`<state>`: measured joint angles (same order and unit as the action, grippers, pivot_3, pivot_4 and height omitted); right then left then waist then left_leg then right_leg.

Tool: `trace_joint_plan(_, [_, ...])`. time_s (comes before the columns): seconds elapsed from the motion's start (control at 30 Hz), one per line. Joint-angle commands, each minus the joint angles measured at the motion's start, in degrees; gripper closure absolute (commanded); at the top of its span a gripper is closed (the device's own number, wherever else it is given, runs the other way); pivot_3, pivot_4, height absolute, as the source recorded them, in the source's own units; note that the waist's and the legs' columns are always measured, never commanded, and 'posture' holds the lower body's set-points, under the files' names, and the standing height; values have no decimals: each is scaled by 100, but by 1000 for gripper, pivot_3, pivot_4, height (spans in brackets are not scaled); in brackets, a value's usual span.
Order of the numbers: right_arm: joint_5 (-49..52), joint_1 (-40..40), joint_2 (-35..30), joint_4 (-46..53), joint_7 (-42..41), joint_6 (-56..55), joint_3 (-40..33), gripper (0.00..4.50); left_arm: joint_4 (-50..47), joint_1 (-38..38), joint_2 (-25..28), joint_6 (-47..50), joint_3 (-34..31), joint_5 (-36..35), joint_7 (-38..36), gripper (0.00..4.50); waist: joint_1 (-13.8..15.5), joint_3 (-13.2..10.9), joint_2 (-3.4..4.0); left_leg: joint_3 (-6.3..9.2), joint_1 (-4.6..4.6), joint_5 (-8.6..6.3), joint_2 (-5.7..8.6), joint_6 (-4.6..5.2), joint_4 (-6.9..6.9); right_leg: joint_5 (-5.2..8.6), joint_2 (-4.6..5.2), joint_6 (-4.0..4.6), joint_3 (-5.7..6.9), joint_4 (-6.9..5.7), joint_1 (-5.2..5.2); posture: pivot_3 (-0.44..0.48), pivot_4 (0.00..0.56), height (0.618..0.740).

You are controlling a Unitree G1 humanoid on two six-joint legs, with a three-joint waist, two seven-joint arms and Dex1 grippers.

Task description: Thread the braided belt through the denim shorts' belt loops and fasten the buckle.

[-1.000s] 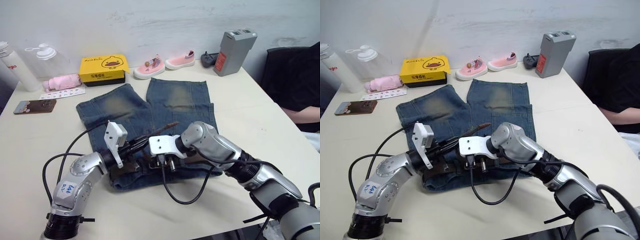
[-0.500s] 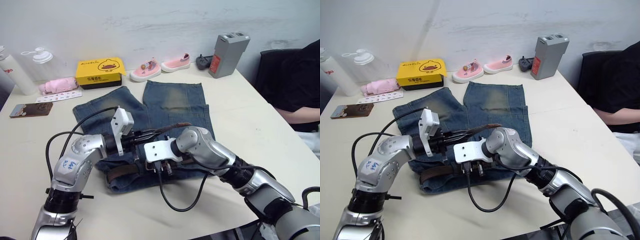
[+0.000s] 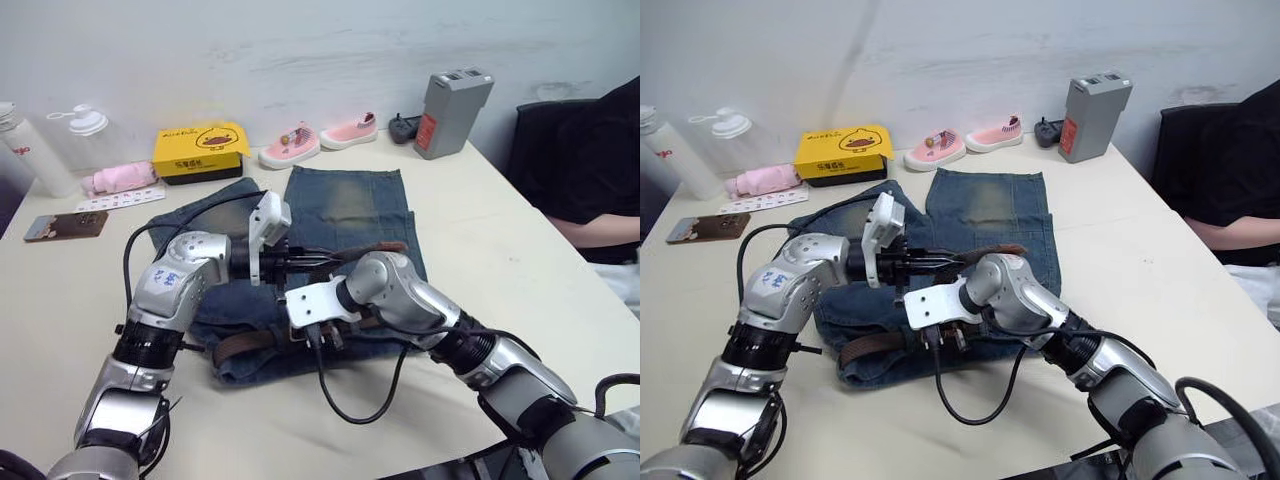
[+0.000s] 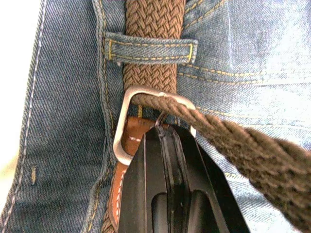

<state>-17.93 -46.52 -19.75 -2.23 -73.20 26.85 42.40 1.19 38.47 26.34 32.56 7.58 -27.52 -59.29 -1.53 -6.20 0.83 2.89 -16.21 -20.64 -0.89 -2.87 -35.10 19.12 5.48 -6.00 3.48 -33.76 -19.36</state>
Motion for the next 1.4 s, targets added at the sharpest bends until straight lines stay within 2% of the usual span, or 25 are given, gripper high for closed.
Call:
trace_joint_plan(0.03, [-397, 919, 344, -1353, -473, 57, 1610, 4372, -189, 1190, -940, -612, -36, -251, 80, 4500, 14, 8, -2, 1, -1, 0, 4, 0, -3, 0, 1, 0, 1, -2, 2, 0, 150, 712])
trace_joint_plan(0.17, [-535, 980, 408, -1430, -546, -53, 1508, 4372, 218, 1474, -1341, -804, 16, -32, -67, 4500, 75, 9, -6, 27, 1, 4, 15, 10, -14, -5, 9, -10, 3, -1, 7, 0, 150, 712])
trace_joint_plan(0.33, [-655, 1089, 399, -1410, -620, -113, 1420, 4372, 611, 1734, -1518, -966, -99, 108, -262, 4500, 139, 13, -12, 31, -1, 5, 19, 12, -14, -7, 14, -14, 6, 5, 19, 0, 150, 712])
trace_joint_plan(0.57, [-708, 1169, 448, -1395, -619, -94, 1354, 4372, 778, 1816, -1224, -783, -379, 79, -640, 4500, 127, 21, -25, 39, -5, 4, 23, 10, -12, -6, 10, -16, 8, 10, 29, 0, 150, 712])
trace_joint_plan(0.7, [-883, 1249, 526, -1446, -681, -134, 1214, 4372, 784, 1858, -1218, -643, -549, 38, -522, 4500, -56, 28, -35, 41, 9, -13, 0, -22, -1, 1, -9, -6, 7, 15, 43, 0, 150, 712])
trace_joint_plan(0.77, [-917, 1263, 546, -1469, -689, -154, 1178, 4372, 716, 1881, -1275, -619, -526, 19, -492, 4500, -53, 22, 26, 54, 18, -15, 5, -20, 2, 7, -12, -9, 7, 18, 41, 0, 150, 712])
trace_joint_plan(0.93, [-993, 1292, 584, -1489, -697, -179, 1119, 4372, 516, 1814, -1440, -570, -463, 55, -403, 4500, -21, 23, 26, 103, 26, -17, 3, -36, 2, 24, -18, 3, -13, -8, 35, 0, 150, 712])
trace_joint_plan(1.13, [-997, 1315, 563, -1385, -617, -89, 941, 4372, 422, 1642, -1220, -492, -610, 86, -294, 4500, -28, 22, 27, 109, 34, -20, 6, -41, 5, 25, -18, 3, -17, -9, 44, 0, 150, 712])
trace_joint_plan(1.23, [-841, 1371, 432, -748, -59, 317, 130, 4372, 72, 788, -405, -474, -1023, 369, -81, 4500, -38, 21, 29, 110, 45, -21, 5, -43, 13, 26, -19, 3, -24, -9, 44, 0, 150, 712])
trace_joint_plan(1.37, [-490, 1564, 389, 289, 290, 923, -808, 4372, -499, -376, 236, -600, -1199, 653, 21, 4500, -57, -35, 43, 111, 88, -26, 4, -51, 55, 28, -34, 6, -67, -8, 41, 0, 150, 712])
trace_joint_plan(1.4, [-399, 1633, 332, 657, 329, 1152, -1032, 4372, -689, -753, 394, -666, -1223, 722, 64, 4500, -6, -55, 2, 121, 90, -24, 3, -58, 62, 29, -36, 7, -68, -9, 29, 0, 150, 712])
